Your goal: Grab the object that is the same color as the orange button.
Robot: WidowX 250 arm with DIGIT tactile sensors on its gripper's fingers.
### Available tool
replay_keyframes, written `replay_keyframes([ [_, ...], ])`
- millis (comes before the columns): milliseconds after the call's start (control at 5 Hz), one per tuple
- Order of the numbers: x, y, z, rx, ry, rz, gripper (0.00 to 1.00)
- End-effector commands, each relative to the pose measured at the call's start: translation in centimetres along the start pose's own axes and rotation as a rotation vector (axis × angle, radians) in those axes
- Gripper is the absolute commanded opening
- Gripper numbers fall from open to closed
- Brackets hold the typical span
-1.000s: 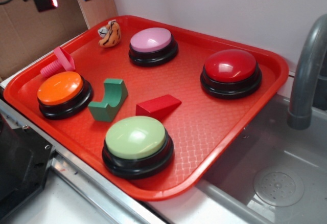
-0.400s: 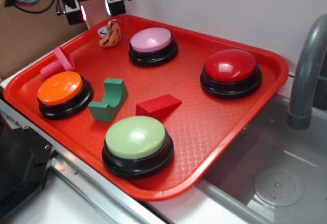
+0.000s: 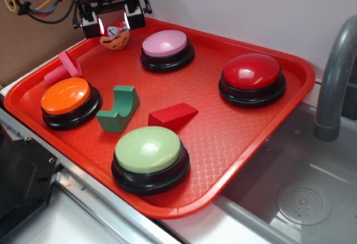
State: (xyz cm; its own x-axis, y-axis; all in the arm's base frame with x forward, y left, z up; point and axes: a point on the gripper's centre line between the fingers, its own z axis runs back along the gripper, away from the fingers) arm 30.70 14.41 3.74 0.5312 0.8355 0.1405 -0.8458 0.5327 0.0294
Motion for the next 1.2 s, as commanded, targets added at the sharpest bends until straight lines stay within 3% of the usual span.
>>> replay_keyframes([
  [0, -0.1, 1.5, -1.4, -0.021, 0.003, -0.021, 0.36],
  [200, 0.1, 1.6, -1.3, -0.01, -0.016, -0.067, 0.0],
  [400, 0.0, 1.9, 0.6, -0.02, -0.046, -0.169, 0.0],
  [600, -1.4, 1.3, 5.5, 0.008, -0.044, -0.356, 0.0],
  [800, -6.2, 1.1, 10.7, 0.05, 0.017, -0.534, 0.0],
  [1000, -10.3, 1.2, 16.2, 0.051, 0.036, -0.697, 0.0],
])
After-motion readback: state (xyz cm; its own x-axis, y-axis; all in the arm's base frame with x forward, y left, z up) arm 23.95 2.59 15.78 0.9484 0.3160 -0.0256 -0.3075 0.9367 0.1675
